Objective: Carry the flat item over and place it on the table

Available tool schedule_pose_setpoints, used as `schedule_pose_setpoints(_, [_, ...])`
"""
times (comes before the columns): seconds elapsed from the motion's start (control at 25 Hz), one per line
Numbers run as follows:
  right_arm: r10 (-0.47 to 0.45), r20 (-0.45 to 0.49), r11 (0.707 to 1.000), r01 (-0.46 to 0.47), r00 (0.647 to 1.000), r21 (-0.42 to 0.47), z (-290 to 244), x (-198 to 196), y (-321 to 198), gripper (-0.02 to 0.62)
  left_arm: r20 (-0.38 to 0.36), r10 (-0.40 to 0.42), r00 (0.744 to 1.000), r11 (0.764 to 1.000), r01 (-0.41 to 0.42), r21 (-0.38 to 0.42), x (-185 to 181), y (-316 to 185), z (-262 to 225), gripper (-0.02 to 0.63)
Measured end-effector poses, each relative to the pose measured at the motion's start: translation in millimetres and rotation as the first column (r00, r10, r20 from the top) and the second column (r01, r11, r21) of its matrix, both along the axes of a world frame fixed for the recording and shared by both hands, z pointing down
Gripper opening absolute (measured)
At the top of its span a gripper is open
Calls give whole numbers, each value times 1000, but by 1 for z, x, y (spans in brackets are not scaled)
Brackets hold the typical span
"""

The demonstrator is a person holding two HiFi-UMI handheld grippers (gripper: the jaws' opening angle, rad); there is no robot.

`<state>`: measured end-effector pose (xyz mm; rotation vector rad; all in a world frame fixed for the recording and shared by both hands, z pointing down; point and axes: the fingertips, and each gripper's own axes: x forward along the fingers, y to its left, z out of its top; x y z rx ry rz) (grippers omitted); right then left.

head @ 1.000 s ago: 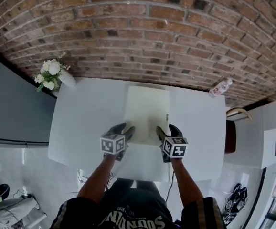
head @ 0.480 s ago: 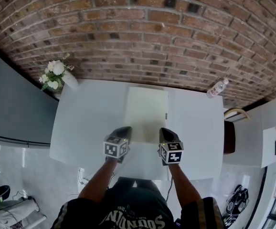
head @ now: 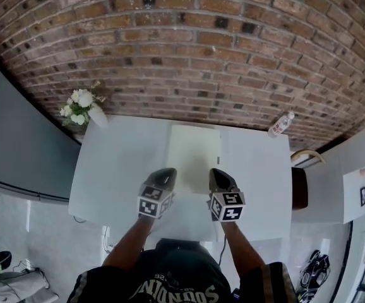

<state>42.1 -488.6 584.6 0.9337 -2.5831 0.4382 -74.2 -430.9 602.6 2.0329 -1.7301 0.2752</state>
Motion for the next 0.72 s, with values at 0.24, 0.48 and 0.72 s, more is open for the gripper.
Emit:
schedule_pose_setpoints(0.24, [-25, 26, 993, 22, 999, 112, -46, -17, 18, 0, 26, -15, 1000, 995, 13, 100, -10, 5, -49, 10])
schedule_pose_setpoints(0.48, [28, 56, 992, -35, 998, 125, -59, -17, 30, 0, 12, -1, 1000, 988, -1, 153, -17, 16, -71, 9])
schedule_pose_setpoints(0.72, [35, 65, 985, -46, 997, 165, -72, -16, 49, 0, 31, 2, 1000, 982, -8, 187, -18, 31, -83, 10])
